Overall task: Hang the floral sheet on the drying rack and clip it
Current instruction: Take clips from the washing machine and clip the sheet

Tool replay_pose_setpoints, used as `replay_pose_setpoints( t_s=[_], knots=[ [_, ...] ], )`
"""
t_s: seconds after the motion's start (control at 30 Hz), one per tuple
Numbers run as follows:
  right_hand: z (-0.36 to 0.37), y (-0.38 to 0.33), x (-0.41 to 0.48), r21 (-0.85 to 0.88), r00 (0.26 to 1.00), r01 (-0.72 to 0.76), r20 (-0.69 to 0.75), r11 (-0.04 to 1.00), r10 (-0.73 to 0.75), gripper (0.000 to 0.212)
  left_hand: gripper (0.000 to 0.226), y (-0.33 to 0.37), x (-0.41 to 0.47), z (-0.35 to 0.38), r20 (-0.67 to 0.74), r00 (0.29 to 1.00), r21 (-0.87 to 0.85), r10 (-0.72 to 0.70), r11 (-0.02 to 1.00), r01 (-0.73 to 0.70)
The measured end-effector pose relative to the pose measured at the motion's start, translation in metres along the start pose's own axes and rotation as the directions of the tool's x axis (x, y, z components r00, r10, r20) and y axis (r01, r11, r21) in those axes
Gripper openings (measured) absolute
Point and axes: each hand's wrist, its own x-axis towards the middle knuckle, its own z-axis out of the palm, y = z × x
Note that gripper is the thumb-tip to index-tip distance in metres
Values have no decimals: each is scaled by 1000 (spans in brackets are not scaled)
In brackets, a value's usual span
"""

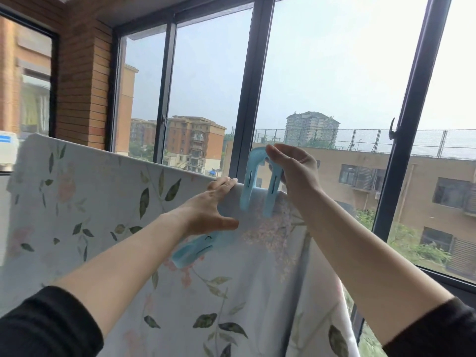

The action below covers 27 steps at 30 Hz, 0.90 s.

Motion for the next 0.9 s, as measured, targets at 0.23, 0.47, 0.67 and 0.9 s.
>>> replay_pose_setpoints(
  t_s=[0.23, 0.47, 0.67, 0.9],
  knots=[
    [-10, 0, -8, -86, 987, 48, 155, 995, -34, 42, 98, 1, 0, -1, 9, 1000, 20, -19, 1000, 19],
    [-24, -2, -6, -125, 961, -106, 243, 986, 134, 92, 98, 7, 1, 0, 23, 999, 65, -36, 997, 35],
    [-37, -4, -26, -371, 999, 28, -9, 928, -34, 78, 94, 7, -7, -6, -39, 999, 93, -20, 995, 23],
    [-32, -2, -88, -417, 969, 241, 55, 876, -240, 13, 95, 2, -69, -5, -259, 957, -106, -130, 989, 106]
  ],
)
